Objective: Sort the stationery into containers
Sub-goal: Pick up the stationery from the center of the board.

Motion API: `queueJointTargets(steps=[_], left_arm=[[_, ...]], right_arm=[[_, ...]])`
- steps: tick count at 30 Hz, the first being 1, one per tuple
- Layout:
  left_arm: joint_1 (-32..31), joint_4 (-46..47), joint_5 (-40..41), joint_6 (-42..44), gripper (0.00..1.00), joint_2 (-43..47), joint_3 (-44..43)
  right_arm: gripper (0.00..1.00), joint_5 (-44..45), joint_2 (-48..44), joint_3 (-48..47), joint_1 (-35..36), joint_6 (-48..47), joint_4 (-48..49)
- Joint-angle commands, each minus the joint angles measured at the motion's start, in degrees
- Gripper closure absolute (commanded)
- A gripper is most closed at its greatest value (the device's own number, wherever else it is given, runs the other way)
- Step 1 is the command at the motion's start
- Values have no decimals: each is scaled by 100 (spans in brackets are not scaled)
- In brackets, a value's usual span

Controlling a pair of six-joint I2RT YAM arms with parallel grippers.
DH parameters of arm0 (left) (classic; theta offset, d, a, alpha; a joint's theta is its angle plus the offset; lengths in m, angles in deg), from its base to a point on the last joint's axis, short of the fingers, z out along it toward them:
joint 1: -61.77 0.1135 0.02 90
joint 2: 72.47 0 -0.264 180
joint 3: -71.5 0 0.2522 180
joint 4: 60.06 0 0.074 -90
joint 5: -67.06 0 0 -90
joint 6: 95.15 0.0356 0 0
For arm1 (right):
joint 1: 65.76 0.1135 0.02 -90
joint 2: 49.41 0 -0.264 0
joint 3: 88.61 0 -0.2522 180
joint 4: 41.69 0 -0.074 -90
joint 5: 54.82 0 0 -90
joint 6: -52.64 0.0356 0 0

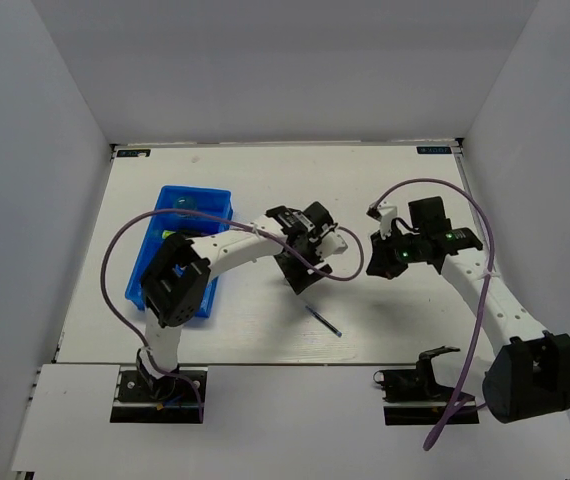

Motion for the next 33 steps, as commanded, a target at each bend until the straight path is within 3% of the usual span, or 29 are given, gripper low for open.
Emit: queueJointTargets(steps=[1, 13, 26, 33], left_arm=[[-76, -141, 236, 538, 11, -215, -359], [240, -36, 103, 1250, 15, -769, -719], [319, -72, -652, 1260, 21, -1051, -659], [197, -37, -846, 1190, 38, -1042, -360]], right_arm=[[100, -269, -56, 6, -188, 38, 177], [100, -875, -117, 33, -699, 100, 134], [100, -1139, -3, -11, -998, 135, 90], [100, -1227, -12, -11, -1059, 117, 46]])
